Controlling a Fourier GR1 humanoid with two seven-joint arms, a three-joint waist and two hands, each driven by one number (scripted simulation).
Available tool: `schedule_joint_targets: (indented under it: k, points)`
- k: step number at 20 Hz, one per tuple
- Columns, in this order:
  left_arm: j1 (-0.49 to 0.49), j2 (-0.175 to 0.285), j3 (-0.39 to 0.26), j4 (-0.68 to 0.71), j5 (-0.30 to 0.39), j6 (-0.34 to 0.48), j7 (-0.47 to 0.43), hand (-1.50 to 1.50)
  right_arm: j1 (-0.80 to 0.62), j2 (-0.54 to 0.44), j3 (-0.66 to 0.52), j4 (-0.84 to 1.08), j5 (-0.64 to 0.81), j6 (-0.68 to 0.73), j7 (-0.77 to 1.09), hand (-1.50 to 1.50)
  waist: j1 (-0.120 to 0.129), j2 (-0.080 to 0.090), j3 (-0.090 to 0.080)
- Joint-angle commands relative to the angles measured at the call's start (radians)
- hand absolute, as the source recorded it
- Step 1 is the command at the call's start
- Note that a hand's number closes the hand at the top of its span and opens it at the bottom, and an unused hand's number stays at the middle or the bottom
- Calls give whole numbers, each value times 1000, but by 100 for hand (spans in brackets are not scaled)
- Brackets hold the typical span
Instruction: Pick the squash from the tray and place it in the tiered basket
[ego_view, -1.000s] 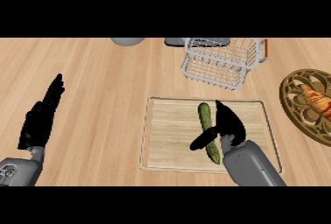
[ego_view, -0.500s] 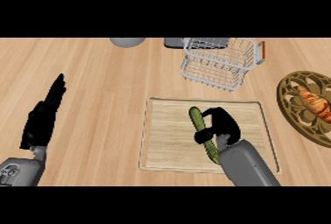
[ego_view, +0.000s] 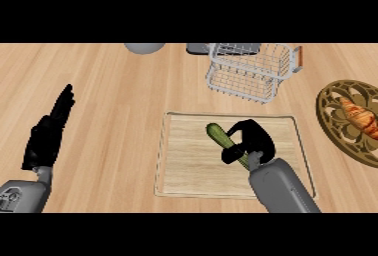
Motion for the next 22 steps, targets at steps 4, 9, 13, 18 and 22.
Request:
schedule_joint_targets:
  k: [4,9,13,18,22]
  points:
    - [-43,-31,-10,25,-29,-15,-1,0,-200,40,160,88,-13,-209,144,150,31,15,11]
    - [-104,-37,-43,22,-26,-49,-4,0,-480,40,226,195,74,-242,149,150,146,34,8]
    - [-115,-57,-55,30,-32,-43,2,0,-584,41,208,239,136,-427,151,150,146,31,8]
    - [-118,-59,-51,41,-36,-37,12,0,-762,41,212,322,326,-529,201,150,120,22,6]
    - [-120,-40,-37,32,-38,-43,18,0,-900,41,184,390,386,-543,253,150,109,18,7]
